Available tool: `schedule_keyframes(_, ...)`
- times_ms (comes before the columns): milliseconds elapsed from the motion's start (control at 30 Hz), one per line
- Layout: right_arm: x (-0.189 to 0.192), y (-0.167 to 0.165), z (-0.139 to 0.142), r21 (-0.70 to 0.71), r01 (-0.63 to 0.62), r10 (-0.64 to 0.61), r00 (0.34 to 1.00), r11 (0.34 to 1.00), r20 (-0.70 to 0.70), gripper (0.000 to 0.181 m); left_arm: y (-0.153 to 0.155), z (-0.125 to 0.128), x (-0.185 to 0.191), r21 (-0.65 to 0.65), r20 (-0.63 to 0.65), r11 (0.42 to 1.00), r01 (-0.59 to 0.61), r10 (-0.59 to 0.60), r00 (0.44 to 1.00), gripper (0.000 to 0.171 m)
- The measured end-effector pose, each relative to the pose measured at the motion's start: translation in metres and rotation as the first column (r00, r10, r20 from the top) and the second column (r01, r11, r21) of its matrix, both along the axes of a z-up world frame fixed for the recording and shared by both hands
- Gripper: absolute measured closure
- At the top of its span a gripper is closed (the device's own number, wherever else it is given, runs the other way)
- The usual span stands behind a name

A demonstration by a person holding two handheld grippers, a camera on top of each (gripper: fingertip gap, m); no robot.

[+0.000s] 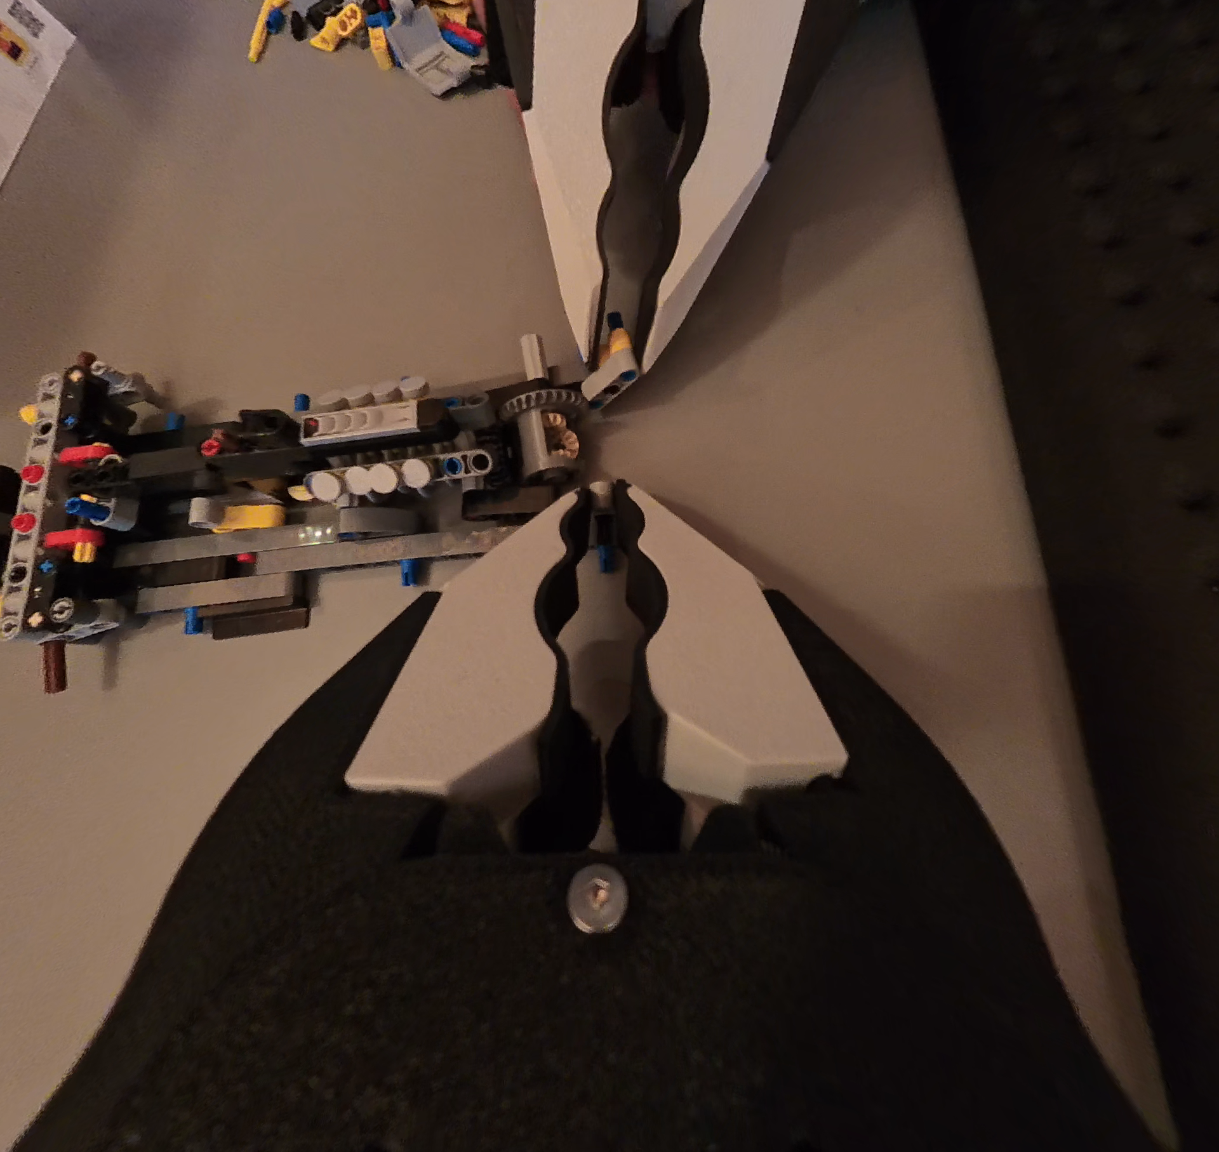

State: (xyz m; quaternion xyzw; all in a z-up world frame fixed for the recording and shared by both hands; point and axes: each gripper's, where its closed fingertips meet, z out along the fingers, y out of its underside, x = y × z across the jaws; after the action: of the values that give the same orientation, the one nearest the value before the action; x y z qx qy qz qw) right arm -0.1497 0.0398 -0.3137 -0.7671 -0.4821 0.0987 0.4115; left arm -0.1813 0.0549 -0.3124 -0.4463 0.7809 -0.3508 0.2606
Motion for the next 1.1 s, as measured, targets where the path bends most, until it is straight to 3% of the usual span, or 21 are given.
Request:
schedule_keyframes(200, -0.004, -0.001, -0.002, -0.058, 0.033, -0.036, 0.998, 0.998, -0.058, 0.169, -0.003, 0.000, 0.004, -0.023, -0.011, 0.999, -0.028, 0.028, 1.000, 0.164)
schedule_keyframes(267, 0.000, -0.002, 0.005, -0.016, 0.042, -0.043, 0.996, 0.999, -0.084, 0.168, 0.000, 0.001, 0.006, 0.039, 0.005, 0.998, -0.043, 0.043, 0.999, 0.164)
schedule_keyframes(400, 0.003, -0.004, 0.013, 0.040, 0.056, -0.051, 0.993, 0.998, -0.108, 0.168, -0.008, 0.025, 0.014, 0.189, 0.160, 0.980, -0.057, 0.026, 0.987, 0.151)
schedule_keyframes(567, -0.001, -0.002, -0.004, 0.037, 0.030, -0.030, 1.000, 0.999, -0.007, 0.161, -0.016, 0.002, 0.020, 0.383, 0.110, 0.924, -0.010, -0.035, 0.993, 0.151)
schedule_keyframes(700, -0.005, 0.000, -0.003, 0.056, 0.012, -0.012, 1.000, 0.998, 0.003, 0.165, -0.020, 0.007, 0.032, 0.491, 0.172, 0.871, -0.024, -0.070, 0.983, 0.152)
schedule_keyframes(833, 0.000, 0.000, -0.003, 0.006, 0.020, -0.020, 1.000, 1.000, -0.007, 0.166, -0.023, 0.003, 0.035, 0.528, 0.172, 0.849, -0.014, -0.090, 0.981, 0.164)
schedule_keyframes(1100, -0.008, -0.006, 0.005, -0.050, -0.018, 0.013, 0.994, 0.999, -0.112, 0.165, -0.018, -0.002, 0.027, 0.595, 0.118, 0.804, -0.007, -0.079, 0.990, 0.158)
